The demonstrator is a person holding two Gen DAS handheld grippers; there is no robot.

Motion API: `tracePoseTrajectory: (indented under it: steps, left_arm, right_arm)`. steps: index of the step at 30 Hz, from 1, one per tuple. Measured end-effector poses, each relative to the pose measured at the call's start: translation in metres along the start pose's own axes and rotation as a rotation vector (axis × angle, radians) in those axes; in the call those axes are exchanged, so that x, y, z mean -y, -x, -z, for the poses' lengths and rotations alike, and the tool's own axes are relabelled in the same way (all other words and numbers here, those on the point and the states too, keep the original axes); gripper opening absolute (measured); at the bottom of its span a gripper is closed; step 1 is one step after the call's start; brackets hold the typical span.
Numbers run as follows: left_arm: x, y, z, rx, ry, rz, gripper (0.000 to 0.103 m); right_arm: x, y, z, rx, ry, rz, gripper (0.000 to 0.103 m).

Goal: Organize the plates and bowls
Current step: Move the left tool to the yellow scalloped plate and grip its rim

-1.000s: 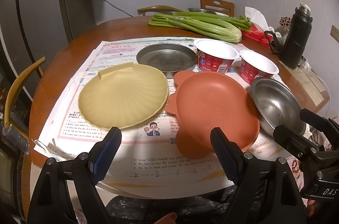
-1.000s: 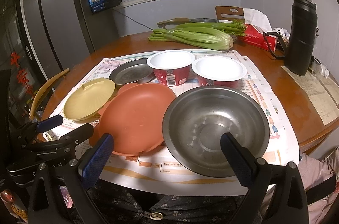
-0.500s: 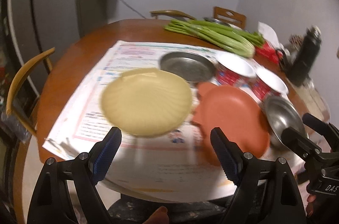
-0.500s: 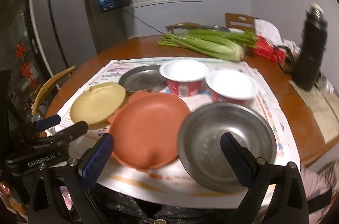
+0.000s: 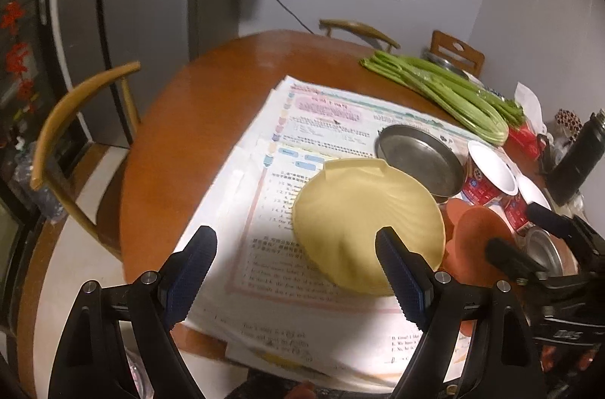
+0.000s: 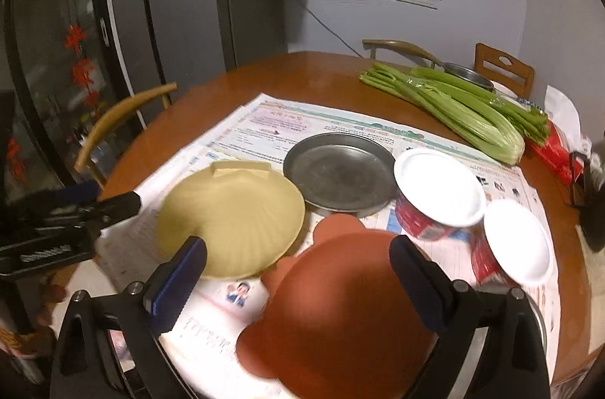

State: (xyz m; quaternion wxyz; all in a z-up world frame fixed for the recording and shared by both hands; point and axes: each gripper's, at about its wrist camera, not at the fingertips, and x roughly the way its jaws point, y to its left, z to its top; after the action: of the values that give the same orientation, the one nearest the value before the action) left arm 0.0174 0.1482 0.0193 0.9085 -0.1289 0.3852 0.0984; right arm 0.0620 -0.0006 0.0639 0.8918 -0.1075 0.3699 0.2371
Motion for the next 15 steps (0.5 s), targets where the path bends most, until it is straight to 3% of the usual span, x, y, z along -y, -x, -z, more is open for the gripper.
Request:
tracePoseTrajectory:
  steps: [7,15]
  left_arm:
    - [0.001,-0.038,-0.01,-0.099,-0.016,0.023,0.087]
    - [0.005,-0.056,-0.011,-0.118,-0.033,-0.006,0.086]
  right_arm:
    - [-0.004,-0.042,-0.006,-0.093,0.009,-0.013,0.089]
    - [-0.01,-0.068,-0.009,-0.139,0.024,-0.06,0.074]
